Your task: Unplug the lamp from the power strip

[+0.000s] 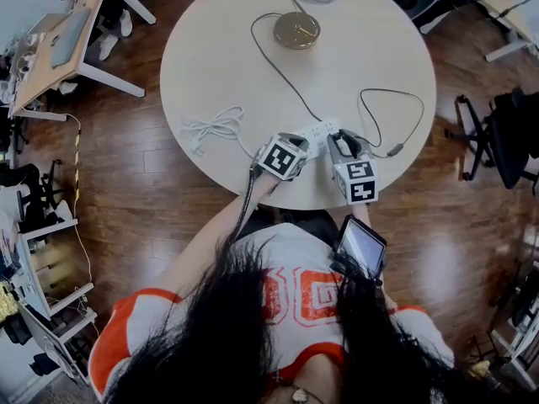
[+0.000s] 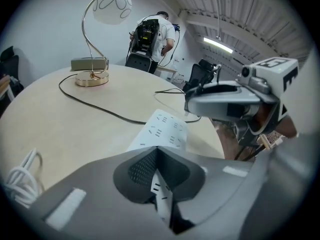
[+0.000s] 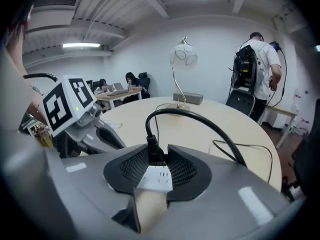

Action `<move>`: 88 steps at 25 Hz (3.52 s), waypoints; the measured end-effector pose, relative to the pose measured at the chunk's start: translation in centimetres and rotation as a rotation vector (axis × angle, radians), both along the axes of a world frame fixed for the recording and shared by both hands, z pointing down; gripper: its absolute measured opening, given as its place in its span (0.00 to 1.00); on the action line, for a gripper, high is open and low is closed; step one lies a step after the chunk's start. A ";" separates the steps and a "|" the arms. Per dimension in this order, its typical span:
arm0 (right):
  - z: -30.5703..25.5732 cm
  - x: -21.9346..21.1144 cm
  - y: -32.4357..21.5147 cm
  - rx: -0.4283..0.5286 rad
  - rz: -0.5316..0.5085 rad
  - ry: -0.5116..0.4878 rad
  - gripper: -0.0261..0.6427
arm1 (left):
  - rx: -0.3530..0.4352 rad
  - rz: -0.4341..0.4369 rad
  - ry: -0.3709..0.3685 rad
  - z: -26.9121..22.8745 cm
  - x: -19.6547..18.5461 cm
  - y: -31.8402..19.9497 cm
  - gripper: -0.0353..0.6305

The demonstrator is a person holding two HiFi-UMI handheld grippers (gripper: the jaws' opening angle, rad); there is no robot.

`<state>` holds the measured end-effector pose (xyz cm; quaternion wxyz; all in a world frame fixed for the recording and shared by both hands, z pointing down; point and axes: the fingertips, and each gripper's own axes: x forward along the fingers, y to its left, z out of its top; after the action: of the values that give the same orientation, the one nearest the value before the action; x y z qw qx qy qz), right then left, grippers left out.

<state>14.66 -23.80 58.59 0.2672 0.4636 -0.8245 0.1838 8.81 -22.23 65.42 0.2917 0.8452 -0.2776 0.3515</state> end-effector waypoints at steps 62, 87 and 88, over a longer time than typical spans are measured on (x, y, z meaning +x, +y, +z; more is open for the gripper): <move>-5.4 -5.7 11.2 0.095 0.225 -0.226 0.04 | 0.213 -0.103 0.466 -12.9 -6.4 9.0 0.05; -6.4 -11.0 19.7 0.095 0.264 -0.229 0.04 | 0.215 -0.070 0.540 -14.1 -10.9 16.5 0.05; -6.4 -10.8 19.6 0.094 0.264 -0.228 0.04 | 0.217 -0.068 0.539 -14.2 -10.7 16.5 0.05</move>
<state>3.86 -4.16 52.19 0.1234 0.5560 -0.7890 0.2303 -1.86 -5.72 51.20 0.2744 0.9245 -0.2544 0.0725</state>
